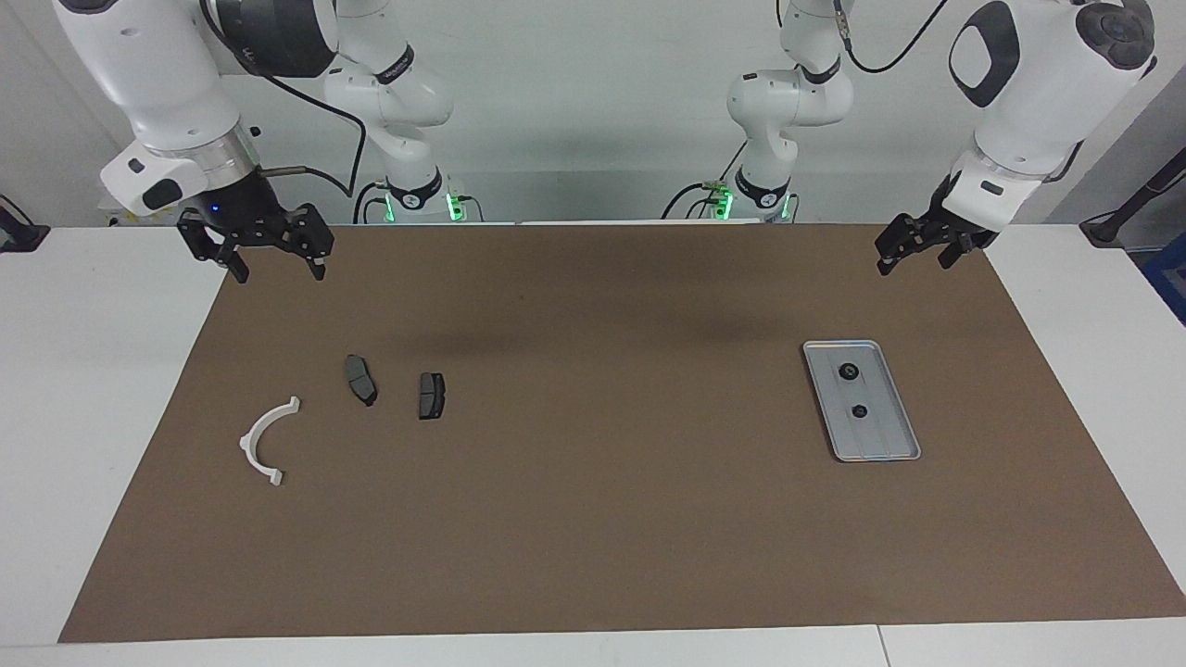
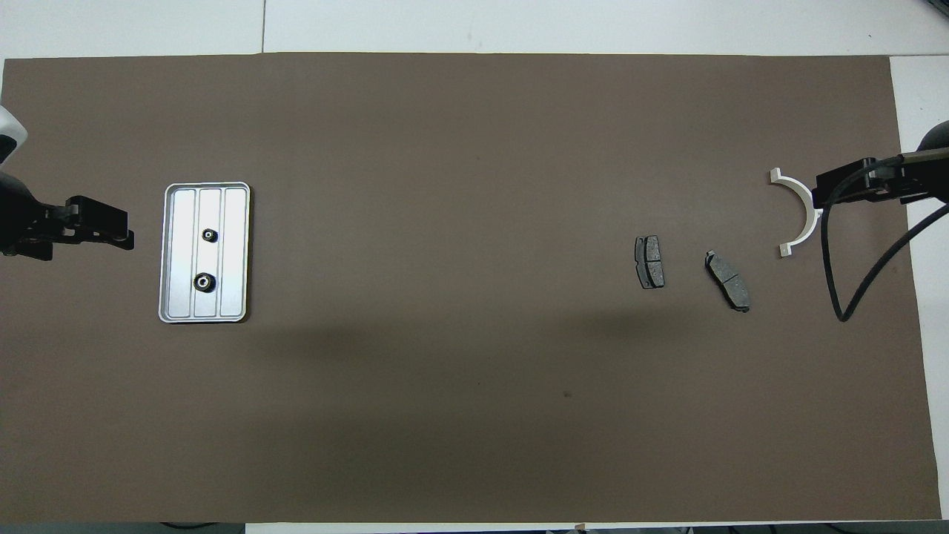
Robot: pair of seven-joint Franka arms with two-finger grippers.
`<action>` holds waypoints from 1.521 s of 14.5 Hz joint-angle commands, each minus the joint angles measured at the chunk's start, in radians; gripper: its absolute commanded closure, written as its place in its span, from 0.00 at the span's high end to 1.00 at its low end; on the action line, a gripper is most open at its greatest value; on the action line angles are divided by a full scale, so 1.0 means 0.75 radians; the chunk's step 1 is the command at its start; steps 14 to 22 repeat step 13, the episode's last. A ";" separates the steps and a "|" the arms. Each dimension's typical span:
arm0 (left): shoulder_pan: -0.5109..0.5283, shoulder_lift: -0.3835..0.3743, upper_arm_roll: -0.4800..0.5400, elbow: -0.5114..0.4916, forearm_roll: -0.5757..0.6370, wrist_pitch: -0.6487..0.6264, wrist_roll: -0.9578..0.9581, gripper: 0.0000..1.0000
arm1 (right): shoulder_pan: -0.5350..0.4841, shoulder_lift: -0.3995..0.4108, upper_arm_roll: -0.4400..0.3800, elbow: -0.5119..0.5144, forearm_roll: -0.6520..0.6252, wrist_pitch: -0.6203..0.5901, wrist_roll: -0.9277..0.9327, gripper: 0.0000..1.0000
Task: Pick bearing gear from pile to tray
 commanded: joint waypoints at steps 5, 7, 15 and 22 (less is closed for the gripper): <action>-0.009 -0.015 0.001 0.008 -0.001 -0.018 -0.010 1.00 | -0.003 -0.015 -0.002 -0.003 0.016 -0.021 -0.020 1.00; -0.009 -0.015 0.003 0.004 -0.001 0.007 0.022 1.00 | -0.003 -0.015 -0.002 -0.003 0.016 -0.021 -0.018 1.00; -0.007 -0.015 0.007 -0.002 -0.003 0.044 0.080 1.00 | -0.003 -0.015 -0.002 -0.001 0.018 -0.021 -0.016 1.00; -0.007 -0.015 0.007 -0.002 -0.003 0.044 0.080 1.00 | -0.003 -0.015 -0.002 -0.001 0.018 -0.021 -0.016 1.00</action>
